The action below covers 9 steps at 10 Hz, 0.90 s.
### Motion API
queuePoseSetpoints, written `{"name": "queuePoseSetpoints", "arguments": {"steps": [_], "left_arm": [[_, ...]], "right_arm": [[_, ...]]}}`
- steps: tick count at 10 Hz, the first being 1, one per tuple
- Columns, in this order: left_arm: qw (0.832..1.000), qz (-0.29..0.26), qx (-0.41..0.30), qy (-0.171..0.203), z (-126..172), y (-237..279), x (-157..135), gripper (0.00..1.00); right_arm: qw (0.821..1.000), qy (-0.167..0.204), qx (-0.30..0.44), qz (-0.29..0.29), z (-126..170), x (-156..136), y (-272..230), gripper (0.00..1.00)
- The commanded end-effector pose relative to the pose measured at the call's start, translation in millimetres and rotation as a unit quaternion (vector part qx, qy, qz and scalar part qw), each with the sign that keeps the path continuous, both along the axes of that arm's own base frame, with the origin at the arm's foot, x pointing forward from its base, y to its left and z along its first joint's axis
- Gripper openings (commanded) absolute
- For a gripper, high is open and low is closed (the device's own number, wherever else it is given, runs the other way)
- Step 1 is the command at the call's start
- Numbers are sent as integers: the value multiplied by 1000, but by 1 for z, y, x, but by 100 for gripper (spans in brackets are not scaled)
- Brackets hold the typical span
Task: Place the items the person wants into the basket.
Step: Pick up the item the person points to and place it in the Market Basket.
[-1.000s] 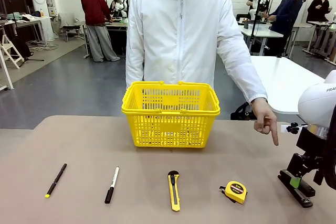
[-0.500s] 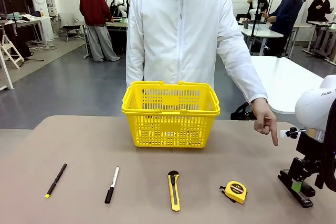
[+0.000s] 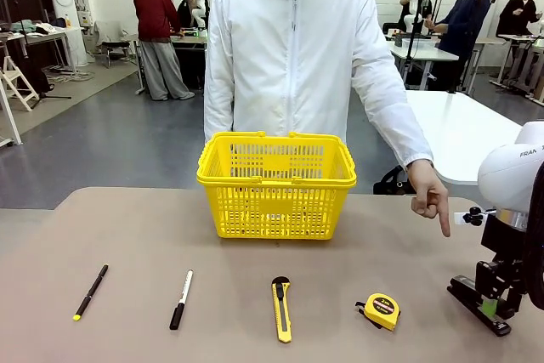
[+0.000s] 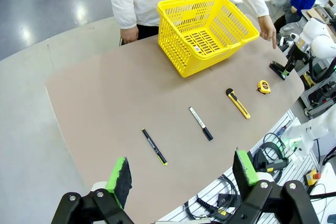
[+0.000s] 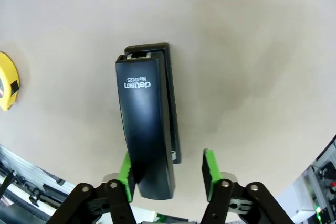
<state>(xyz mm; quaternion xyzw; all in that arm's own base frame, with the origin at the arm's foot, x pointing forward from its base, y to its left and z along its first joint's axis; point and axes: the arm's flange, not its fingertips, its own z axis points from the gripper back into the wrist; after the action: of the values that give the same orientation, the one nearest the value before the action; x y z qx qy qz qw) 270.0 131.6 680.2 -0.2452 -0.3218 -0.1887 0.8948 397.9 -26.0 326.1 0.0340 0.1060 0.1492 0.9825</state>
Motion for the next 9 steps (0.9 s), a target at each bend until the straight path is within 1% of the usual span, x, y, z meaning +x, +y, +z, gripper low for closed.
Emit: {"name": "queuePoseSetpoints", "arguments": {"steps": [1, 2, 3, 4, 6, 7, 8, 9], "left_arm": [[1000, -8, 2, -2, 1, 2, -1, 100], [1000, -8, 2, -2, 1, 2, -1, 100], [1000, -8, 2, -2, 1, 2, -1, 100], [1000, -8, 2, -2, 1, 2, -1, 100], [1000, -8, 2, -2, 1, 2, -1, 100], [1000, -8, 2, -2, 1, 2, -1, 100], [1000, -8, 2, -2, 1, 2, -1, 100], [1000, -8, 2, -2, 1, 2, -1, 100]], "right_arm": [[1000, 8, -19, 0, 1, 6, -3, 0], [1000, 8, -17, -1, 1, 6, -3, 0], [1000, 7, -16, -4, 0, 6, -3, 4], [1000, 8, -16, -5, 0, 6, -3, 0], [1000, 10, -15, -8, 0, 6, -3, 0], [1000, 4, -10, -12, 5, 5, -3, 0], [1000, -12, 9, -10, 29, 1, 2, 14], [999, -23, 36, -2, 72, -2, 9, 14]]}}
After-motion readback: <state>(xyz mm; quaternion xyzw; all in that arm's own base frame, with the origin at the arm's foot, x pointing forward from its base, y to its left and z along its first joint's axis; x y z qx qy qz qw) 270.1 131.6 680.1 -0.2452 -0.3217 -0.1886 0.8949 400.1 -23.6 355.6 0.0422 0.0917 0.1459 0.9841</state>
